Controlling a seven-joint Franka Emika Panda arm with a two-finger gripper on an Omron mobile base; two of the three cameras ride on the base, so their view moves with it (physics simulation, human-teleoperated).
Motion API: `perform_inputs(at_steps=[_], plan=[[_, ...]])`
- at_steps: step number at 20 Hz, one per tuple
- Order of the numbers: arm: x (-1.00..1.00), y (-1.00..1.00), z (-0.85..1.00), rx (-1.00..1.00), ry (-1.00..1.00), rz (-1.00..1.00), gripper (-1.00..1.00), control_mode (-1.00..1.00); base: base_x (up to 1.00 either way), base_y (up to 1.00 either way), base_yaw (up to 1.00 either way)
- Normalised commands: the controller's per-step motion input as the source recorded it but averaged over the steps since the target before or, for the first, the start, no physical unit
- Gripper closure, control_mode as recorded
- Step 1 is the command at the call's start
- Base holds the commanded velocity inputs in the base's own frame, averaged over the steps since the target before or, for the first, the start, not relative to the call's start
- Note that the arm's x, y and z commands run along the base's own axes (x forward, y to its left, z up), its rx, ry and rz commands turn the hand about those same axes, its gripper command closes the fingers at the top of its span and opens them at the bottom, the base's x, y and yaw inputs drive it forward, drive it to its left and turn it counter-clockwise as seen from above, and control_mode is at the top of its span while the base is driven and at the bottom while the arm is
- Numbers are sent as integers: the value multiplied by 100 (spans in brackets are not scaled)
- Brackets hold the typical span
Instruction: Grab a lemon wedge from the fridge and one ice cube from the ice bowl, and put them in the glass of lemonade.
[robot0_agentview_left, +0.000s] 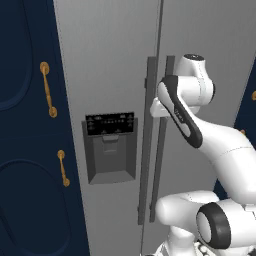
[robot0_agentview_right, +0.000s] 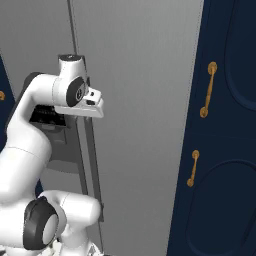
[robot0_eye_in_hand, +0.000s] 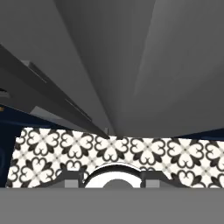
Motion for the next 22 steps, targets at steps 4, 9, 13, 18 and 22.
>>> perform_inputs(at_steps=[4, 9, 13, 18, 22], plan=[[-21, -3, -3, 0, -1, 0, -100, -100, 0, 0, 0], [-77, -4, -26, 0, -10, 0, -100, -100, 0, 0, 0], [-67, 0, -31, 0, -6, 0, -100, -100, 0, 0, 0], [-65, 0, -33, 0, -7, 0, -100, -100, 0, 0, 0], [-64, 0, -23, 0, -8, 0, -100, -100, 0, 0, 0]])
